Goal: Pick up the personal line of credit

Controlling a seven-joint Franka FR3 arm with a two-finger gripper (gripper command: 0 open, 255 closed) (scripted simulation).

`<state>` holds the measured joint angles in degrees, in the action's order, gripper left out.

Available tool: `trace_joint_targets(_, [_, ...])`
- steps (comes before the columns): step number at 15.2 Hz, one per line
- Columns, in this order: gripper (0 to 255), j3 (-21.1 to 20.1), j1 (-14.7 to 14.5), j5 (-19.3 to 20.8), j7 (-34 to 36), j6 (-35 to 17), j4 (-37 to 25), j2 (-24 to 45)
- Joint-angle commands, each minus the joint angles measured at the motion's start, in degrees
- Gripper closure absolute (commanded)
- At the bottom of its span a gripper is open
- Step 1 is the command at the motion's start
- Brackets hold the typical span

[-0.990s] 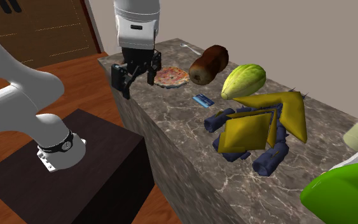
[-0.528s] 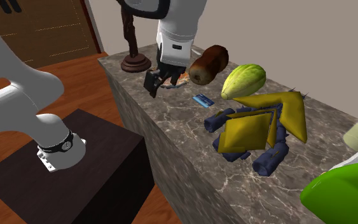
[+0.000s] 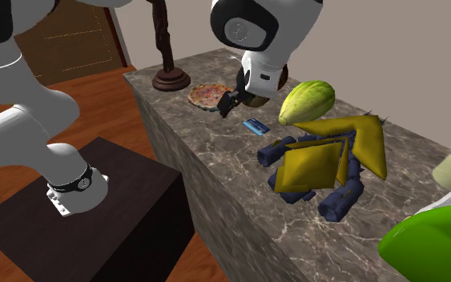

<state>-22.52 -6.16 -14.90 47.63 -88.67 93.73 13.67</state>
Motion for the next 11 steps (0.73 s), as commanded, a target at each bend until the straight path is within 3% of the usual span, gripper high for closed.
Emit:
trace_joint_targets(1, [0,-0.36,-1.11,-0.76,2.81,0.52,-4.72,5.04])
trace_joint_targets(5, [0,-0.71,-3.68,-1.94,7.81,2.02,-15.15,15.11])
trace_joint_targets(11, [0,-0.42,-3.73,-1.70,6.36,-1.82,-11.71,15.82])
